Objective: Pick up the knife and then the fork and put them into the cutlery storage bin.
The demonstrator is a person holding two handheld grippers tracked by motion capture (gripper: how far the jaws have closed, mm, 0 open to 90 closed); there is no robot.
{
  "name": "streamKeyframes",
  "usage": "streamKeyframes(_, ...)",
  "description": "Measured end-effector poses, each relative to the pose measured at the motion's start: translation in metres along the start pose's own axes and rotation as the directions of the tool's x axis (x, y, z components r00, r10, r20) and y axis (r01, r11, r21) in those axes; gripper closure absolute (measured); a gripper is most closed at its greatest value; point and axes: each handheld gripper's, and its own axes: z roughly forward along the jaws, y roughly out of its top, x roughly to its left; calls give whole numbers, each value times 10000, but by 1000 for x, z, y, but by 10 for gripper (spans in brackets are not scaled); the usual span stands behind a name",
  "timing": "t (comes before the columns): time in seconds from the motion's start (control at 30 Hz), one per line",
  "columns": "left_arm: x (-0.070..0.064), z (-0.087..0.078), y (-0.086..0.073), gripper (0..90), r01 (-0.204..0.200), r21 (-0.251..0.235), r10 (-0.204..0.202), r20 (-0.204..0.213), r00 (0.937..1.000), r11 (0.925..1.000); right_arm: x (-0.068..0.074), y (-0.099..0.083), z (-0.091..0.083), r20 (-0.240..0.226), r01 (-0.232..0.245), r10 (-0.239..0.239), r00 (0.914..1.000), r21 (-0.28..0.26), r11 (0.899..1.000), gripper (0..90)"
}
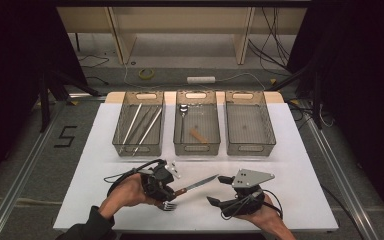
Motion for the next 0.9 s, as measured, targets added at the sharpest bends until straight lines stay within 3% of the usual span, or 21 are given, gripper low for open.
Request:
streamKeyframes(0.3, -5, 3, 15, 757, -187, 205, 180, 305, 9994, 9996, 6, 4, 13, -109, 722, -719, 9974, 328, 9968, 292)
streamKeyframes(0.57, -11, 3, 27, 756, -365, 264, 347, 640, 9973, 9990, 17, 7, 25, -210, 1689, -1677, 9856, 806, 9823, 300)
streamKeyframes(0.67, -13, 4, 29, 756, -432, 396, 403, 703, 9967, 9983, 19, 7, 31, -216, 2293, -2283, 9734, 1057, 9676, 307)
streamKeyframes(0.9, -17, 4, 31, 756, -490, 475, 446, 888, 9951, 9977, 28, 8, 45, -142, 3503, -3528, 9356, 1627, 9224, 349)
